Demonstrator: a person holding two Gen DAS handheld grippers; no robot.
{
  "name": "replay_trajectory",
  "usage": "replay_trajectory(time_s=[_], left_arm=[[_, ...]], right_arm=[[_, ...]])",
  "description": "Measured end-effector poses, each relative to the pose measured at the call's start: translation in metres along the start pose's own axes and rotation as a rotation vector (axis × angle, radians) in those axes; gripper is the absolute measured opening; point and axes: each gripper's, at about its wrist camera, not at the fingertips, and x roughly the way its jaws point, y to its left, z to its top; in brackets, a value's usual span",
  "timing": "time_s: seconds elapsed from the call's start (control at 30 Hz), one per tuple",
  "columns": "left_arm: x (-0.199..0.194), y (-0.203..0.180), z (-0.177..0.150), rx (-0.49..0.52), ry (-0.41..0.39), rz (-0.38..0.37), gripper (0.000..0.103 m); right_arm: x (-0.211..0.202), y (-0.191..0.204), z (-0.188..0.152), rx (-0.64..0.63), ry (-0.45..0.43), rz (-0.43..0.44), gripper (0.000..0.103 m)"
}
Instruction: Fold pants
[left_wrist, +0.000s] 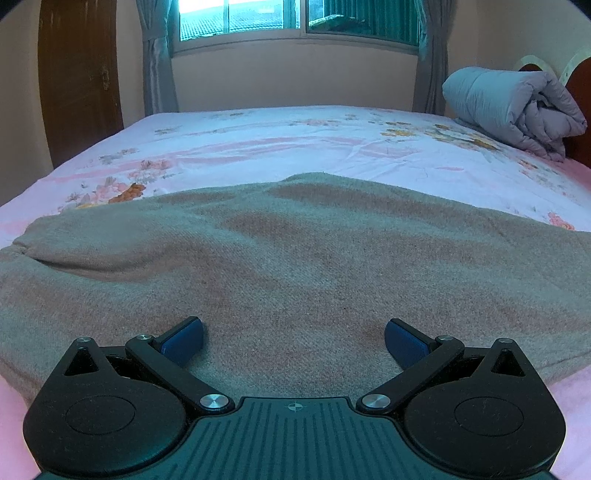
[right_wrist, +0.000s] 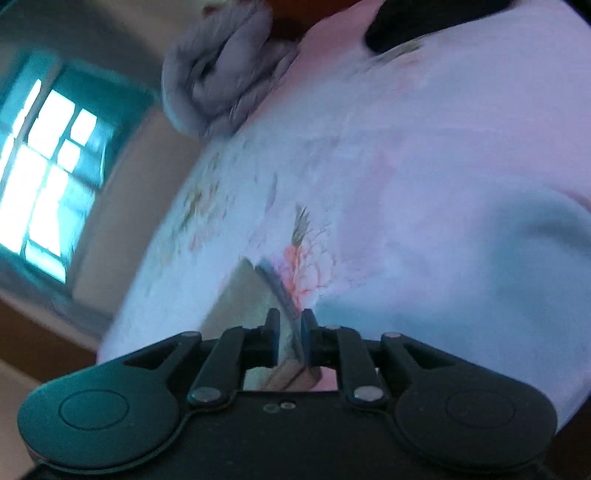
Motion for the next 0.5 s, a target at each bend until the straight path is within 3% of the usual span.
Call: replay_trajectory(time_s=[0.07,0.2,0.5], left_arm=[[0.000,0.000,0.000,0.000,-0.004,0.002,0.103],[0.000,-0.001,-0.001,-0.001,-0.006,0.001,0.103],[0.000,0.000,-0.001,-0.002,-0.008,0.000,0.103]], right_arm=[[-0.013,-0.009,-0.010,0.068,-0.022,0.027,0.006],[0.002,-0.026,-0.031,0.171,0.029,0.043,0.002],[0.030,-0.024,-0.048,0.282,0.030,0.081,0.001]])
